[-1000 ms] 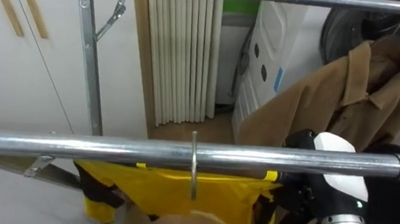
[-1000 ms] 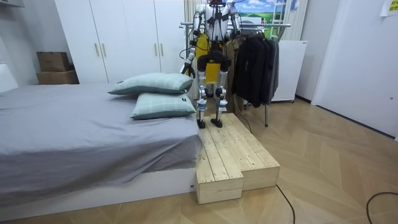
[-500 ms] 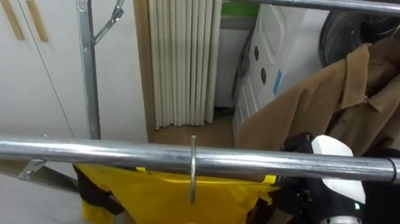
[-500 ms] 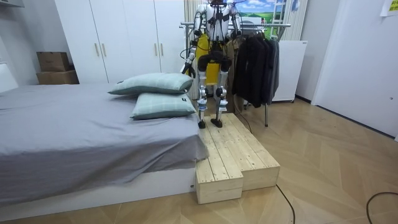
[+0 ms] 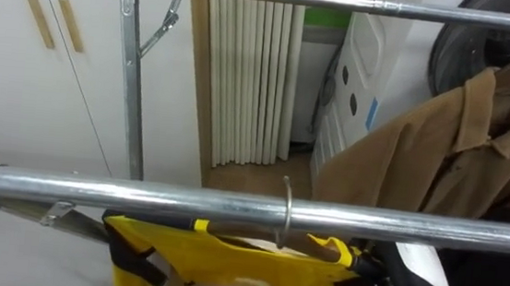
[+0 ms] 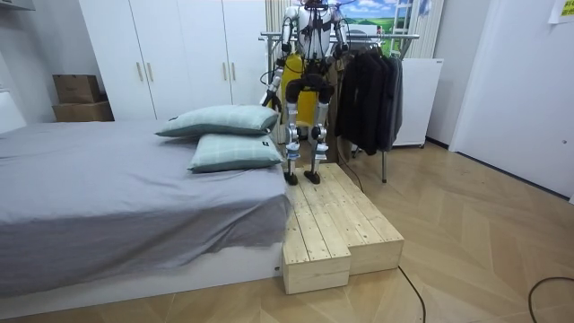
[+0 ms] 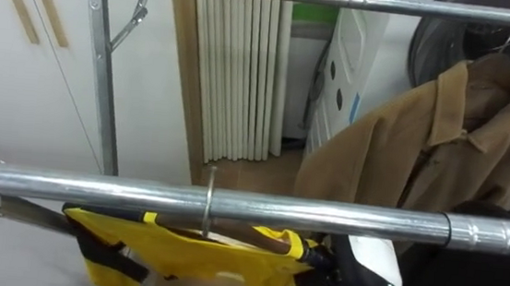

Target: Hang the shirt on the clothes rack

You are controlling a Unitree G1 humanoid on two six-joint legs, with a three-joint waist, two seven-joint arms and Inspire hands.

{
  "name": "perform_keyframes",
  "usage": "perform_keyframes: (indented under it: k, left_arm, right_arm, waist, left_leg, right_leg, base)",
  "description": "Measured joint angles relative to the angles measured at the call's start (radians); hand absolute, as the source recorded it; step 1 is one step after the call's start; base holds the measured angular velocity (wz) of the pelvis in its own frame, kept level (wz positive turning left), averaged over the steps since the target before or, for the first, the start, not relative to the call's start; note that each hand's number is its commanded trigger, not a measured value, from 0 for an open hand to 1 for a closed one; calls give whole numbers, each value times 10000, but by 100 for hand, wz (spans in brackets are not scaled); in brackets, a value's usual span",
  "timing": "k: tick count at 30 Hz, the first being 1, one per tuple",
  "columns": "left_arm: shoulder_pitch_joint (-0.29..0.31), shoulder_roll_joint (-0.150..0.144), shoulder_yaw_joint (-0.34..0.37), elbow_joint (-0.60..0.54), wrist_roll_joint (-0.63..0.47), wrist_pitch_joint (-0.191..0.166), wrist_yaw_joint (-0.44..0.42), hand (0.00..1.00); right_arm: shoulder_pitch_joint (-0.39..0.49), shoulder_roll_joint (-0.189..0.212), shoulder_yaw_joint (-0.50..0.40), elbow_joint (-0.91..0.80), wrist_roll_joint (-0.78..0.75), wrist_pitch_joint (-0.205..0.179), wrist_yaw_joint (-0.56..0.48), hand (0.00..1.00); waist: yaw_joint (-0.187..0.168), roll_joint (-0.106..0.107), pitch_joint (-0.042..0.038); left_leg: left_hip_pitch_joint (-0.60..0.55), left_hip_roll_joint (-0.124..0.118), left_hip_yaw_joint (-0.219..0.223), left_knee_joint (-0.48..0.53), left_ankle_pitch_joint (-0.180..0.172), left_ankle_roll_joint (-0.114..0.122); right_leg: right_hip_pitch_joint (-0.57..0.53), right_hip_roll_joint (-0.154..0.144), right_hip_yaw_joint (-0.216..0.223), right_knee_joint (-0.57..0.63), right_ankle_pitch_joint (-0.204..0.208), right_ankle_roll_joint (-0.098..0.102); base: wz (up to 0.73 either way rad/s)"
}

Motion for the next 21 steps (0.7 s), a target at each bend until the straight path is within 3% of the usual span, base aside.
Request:
perform_keyframes:
  k: [9, 14, 21]
  left_arm:
    - [206, -51, 30, -175, 483, 0, -91, 0]
    - [368, -61, 35, -488, 570, 3, -300, 0]
    - [479, -120, 251, -674, 936, 38, -414, 0]
  right_arm:
    - [-4, 9, -9, 658, 254, 5, -16, 100]
    - [-2, 24, -15, 766, 229, 16, 6, 100]
    - [160, 58, -35, 796, 203, 18, 12, 100]
  waist:
    - [-2, 67, 3]
    - [-4, 132, 45]
    - [0, 133, 35]
  left_leg:
    - [43, -9, -20, -14, -6, -6]
    - [48, -17, -18, -21, -6, -8]
    - [47, -33, -17, 7, -5, -8]
  right_leg:
    - [11, -1, 19, 10, -3, 4]
    - [-17, -4, 43, -25, -53, 66]
    - [-20, 2, 123, -13, -21, -6]
  base:
    - [-1]
    - [0]
    - [-1]
